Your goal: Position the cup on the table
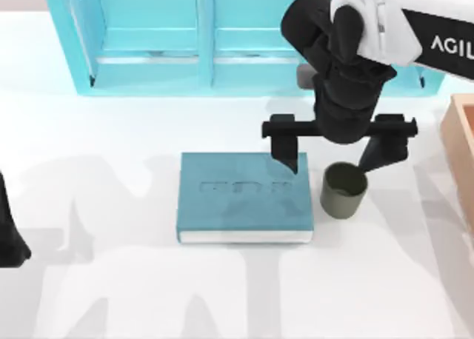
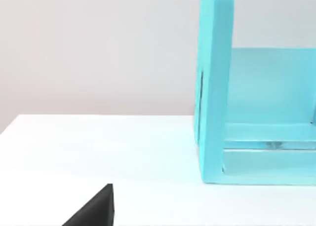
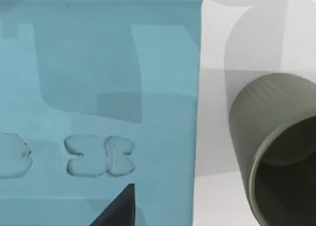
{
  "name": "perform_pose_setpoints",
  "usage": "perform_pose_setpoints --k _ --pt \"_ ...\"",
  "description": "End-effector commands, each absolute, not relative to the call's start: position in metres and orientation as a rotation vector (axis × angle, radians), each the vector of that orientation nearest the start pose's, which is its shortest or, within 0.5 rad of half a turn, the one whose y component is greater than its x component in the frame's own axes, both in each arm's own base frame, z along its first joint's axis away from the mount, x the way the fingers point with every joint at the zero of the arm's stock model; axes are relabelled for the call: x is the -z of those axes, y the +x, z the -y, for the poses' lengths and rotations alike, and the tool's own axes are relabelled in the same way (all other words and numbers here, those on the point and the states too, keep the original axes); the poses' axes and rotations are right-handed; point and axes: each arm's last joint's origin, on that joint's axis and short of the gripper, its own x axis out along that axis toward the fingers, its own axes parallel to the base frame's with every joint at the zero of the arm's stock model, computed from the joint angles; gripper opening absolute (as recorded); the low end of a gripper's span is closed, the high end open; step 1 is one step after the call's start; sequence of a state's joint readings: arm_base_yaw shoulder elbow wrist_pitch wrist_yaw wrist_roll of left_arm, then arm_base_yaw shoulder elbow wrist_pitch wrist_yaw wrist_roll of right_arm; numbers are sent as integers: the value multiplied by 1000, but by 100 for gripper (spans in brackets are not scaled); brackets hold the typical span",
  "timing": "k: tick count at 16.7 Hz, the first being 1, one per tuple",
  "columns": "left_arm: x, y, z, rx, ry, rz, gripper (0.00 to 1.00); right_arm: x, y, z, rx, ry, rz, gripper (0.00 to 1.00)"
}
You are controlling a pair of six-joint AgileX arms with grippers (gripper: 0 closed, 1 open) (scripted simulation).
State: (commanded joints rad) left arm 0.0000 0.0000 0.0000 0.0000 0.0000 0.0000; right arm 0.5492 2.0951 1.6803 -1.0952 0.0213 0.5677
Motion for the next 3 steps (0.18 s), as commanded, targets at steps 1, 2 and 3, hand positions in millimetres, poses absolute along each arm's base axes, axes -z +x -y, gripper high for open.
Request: perform_pose_setpoints --k 1,2,3 --pt "-160 106 1 0 0 0 100 -186 350 -218 -5 21 -1509 100" --pt "-160 106 1 0 0 0 100 -186 350 -218 -5 21 -1509 100" --pt "-160 106 1 0 0 0 100 -186 350 -218 -5 21 -1509 100"
